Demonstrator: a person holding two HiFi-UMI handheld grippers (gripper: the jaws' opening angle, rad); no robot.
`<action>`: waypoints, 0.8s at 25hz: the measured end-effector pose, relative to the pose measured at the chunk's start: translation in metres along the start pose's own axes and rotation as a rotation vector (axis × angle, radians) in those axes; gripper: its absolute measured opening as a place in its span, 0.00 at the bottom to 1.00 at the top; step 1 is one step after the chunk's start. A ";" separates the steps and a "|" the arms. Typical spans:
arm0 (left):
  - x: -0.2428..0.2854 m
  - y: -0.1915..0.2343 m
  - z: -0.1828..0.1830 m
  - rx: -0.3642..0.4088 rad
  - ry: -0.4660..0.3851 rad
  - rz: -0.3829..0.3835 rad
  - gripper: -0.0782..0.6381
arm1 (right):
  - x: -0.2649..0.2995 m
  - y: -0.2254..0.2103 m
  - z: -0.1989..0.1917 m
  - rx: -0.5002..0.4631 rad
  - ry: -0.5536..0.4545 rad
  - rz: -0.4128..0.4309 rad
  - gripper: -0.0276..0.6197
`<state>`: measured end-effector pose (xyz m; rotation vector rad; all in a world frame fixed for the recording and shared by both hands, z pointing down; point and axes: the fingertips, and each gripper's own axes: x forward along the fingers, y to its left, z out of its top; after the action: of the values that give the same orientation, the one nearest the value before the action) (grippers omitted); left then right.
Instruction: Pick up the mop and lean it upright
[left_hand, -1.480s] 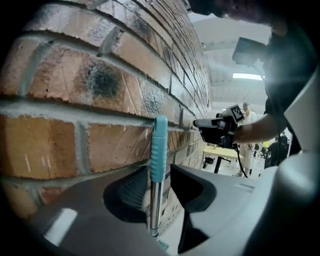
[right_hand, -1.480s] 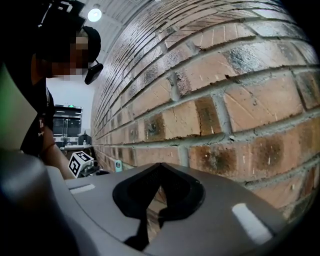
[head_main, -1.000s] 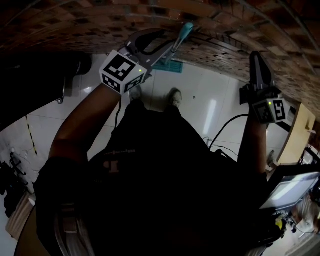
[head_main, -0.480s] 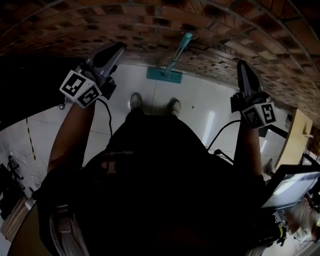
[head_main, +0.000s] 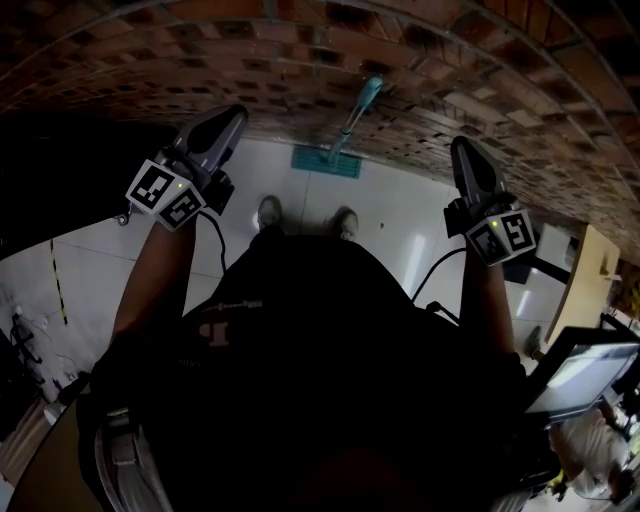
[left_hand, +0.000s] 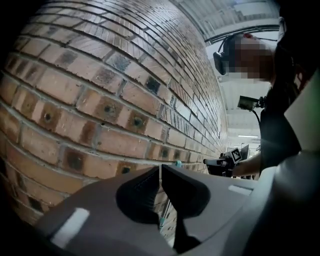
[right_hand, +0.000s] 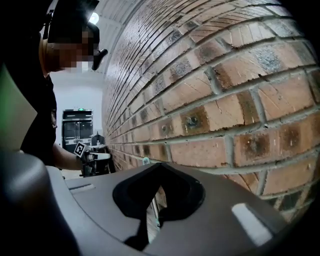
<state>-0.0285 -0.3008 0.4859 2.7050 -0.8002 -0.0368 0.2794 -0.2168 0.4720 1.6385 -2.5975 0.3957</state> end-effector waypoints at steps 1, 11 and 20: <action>0.000 -0.002 -0.001 0.000 0.001 -0.005 0.13 | 0.000 0.000 0.000 0.010 -0.001 0.000 0.06; 0.000 -0.005 -0.001 0.006 -0.001 -0.017 0.13 | -0.002 -0.003 0.000 0.020 0.005 -0.005 0.06; -0.002 -0.005 -0.002 0.006 0.000 -0.013 0.13 | -0.003 -0.002 -0.001 0.015 0.010 -0.001 0.06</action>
<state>-0.0278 -0.2951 0.4860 2.7158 -0.7836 -0.0368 0.2826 -0.2148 0.4729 1.6385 -2.5925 0.4236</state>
